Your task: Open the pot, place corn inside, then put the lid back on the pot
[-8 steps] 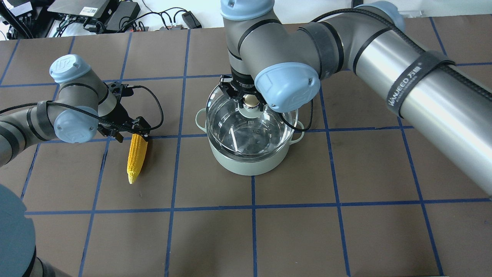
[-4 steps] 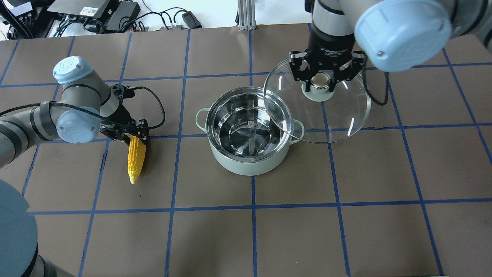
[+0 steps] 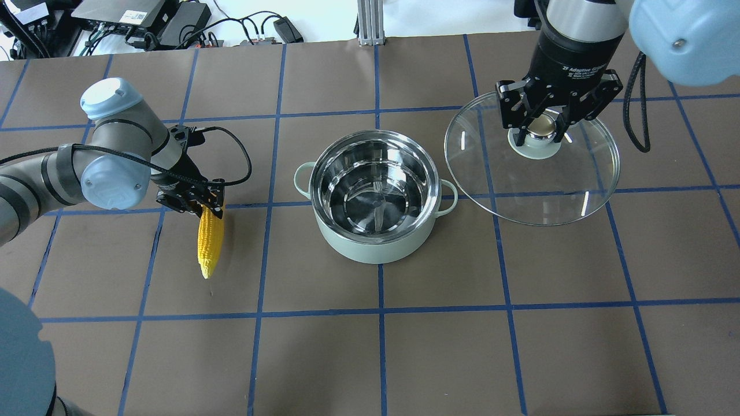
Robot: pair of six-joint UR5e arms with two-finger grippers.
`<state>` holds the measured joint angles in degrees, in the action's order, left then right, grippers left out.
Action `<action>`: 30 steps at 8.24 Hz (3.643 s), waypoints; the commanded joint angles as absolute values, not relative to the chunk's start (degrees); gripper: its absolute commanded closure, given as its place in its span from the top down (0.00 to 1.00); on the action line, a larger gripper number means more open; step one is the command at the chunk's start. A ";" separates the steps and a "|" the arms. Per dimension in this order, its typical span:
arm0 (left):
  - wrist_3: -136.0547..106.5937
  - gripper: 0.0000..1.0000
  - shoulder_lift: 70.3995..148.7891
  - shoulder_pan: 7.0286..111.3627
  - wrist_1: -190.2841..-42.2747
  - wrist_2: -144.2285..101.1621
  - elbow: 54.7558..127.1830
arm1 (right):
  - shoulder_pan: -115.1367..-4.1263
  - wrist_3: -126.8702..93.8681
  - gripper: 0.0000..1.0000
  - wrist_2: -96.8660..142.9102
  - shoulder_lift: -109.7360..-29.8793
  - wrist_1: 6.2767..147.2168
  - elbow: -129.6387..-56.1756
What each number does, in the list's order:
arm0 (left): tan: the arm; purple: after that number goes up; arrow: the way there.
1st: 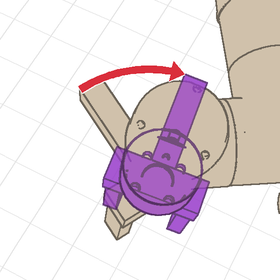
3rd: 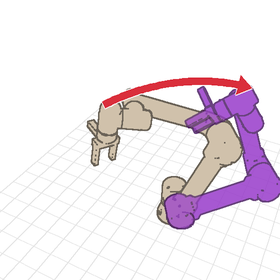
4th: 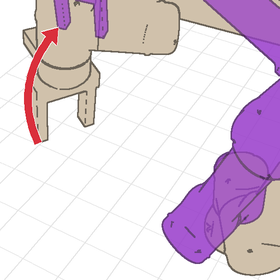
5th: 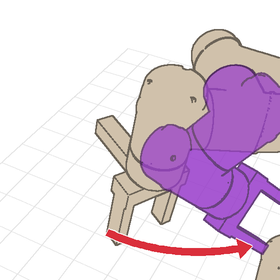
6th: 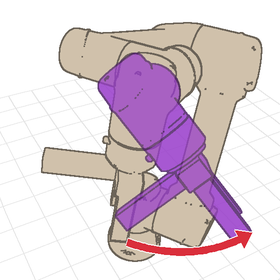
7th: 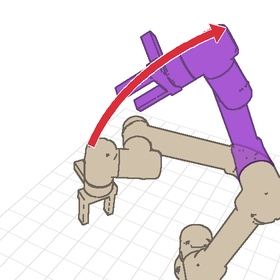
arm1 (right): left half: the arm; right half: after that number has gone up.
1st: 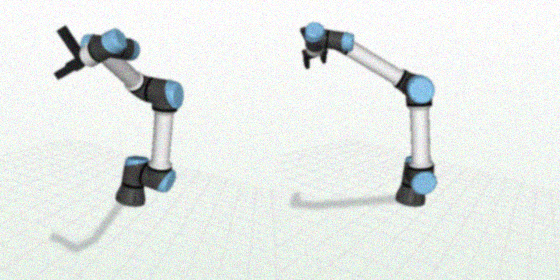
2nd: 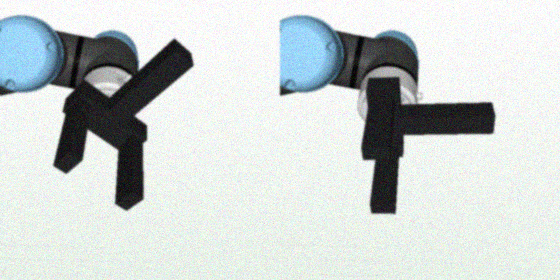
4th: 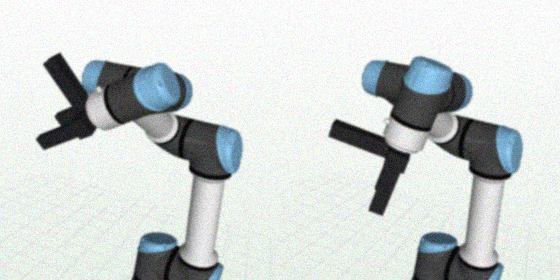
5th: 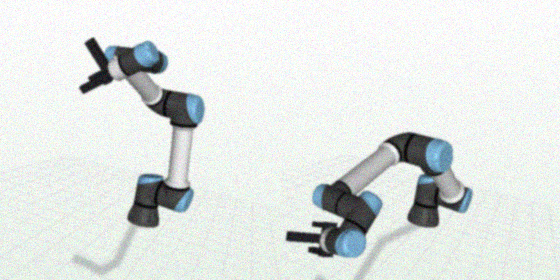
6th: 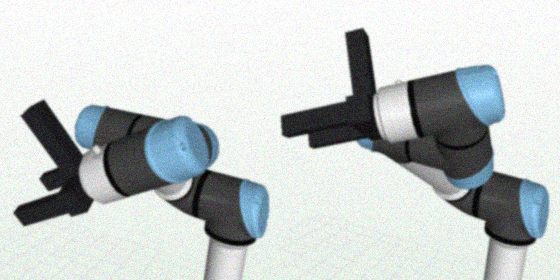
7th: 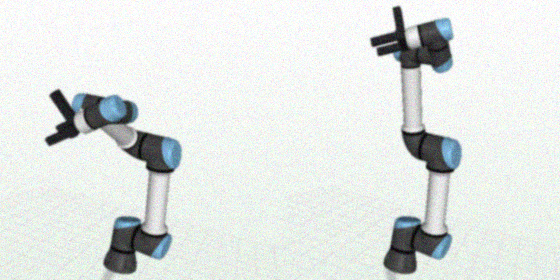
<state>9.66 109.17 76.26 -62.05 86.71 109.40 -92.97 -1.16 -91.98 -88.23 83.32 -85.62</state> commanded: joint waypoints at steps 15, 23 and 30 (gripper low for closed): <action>-21.62 0.08 114.87 108.37 -75.59 81.04 80.77 | -92.64 1.85 0.33 -92.20 -91.49 81.30 -86.40; -21.97 0.39 115.14 108.63 -73.21 81.39 83.76 | -92.90 1.32 0.22 -92.19 -91.32 81.56 -86.40; -23.21 0.84 115.84 108.72 -69.87 81.21 83.67 | -92.99 1.23 0.00 -92.81 -90.88 81.48 -86.31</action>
<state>-23.28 115.99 108.68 -70.30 81.10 83.76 -92.93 1.32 -92.24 -91.05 81.86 -86.35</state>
